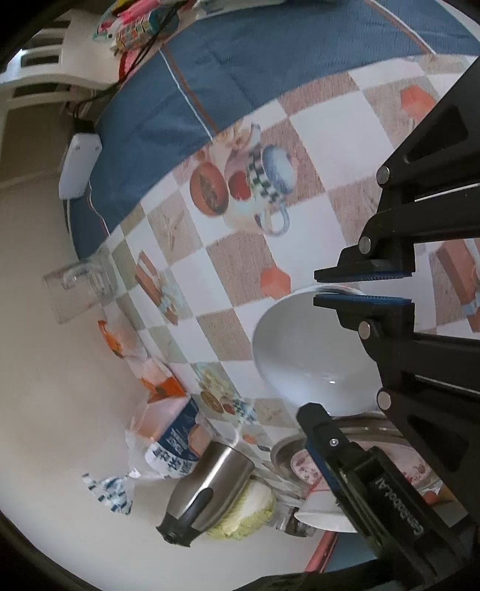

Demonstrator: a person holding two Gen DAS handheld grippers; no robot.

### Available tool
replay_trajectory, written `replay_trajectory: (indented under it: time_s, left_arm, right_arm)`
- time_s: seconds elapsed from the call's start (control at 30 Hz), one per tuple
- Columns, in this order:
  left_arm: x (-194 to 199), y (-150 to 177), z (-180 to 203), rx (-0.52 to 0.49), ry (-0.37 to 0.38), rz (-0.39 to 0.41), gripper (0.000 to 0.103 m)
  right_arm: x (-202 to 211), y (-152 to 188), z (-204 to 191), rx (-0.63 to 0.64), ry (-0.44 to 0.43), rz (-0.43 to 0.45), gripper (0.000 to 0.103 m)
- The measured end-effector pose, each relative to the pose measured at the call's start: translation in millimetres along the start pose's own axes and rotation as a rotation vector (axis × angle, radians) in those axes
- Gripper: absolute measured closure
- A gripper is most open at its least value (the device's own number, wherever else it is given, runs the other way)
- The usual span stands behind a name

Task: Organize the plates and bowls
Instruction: 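Close the right tool on the white round bowl rim while the left tool grips it too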

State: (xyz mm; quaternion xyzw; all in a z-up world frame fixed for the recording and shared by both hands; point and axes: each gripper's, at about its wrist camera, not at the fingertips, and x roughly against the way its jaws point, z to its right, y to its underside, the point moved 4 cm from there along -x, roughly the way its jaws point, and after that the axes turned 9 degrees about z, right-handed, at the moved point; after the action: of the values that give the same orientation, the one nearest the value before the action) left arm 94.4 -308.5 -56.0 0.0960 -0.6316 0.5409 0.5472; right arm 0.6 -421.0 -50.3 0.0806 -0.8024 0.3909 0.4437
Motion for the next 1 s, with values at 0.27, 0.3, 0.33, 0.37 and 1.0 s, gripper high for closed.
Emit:
replay_trajectory:
  time_s: [0.27, 0.3, 0.33, 0.37, 1.0]
  left_arm:
    - [-21.6, 14.4, 1.0, 0.006, 0.005, -0.056, 0.086]
    - [-23.3, 15.3, 0.8, 0.007, 0.007, -0.059, 0.087]
    - [-25.3, 16.5, 0.5, 0.009, 0.008, -0.063, 0.088]
    - [-26.9, 17.6, 0.0, 0.011, 0.008, -0.067, 0.090]
    - [-22.0, 14.1, -0.2, -0.004, 0.008, -0.034, 0.095]
  right_arm:
    - [-1.1, -1.0, 5.4, -0.015, -0.006, -0.006, 0.096]
    - [-2.4, -0.1, 5.1, -0.014, -0.007, -0.010, 0.096]
    - [-3.9, 0.9, 5.2, -0.014, -0.008, -0.015, 0.096]
    - [-5.7, 2.0, 5.2, -0.016, -0.011, -0.020, 0.096]
    - [-11.9, 6.0, 1.5, 0.012, 0.012, -0.033, 0.096]
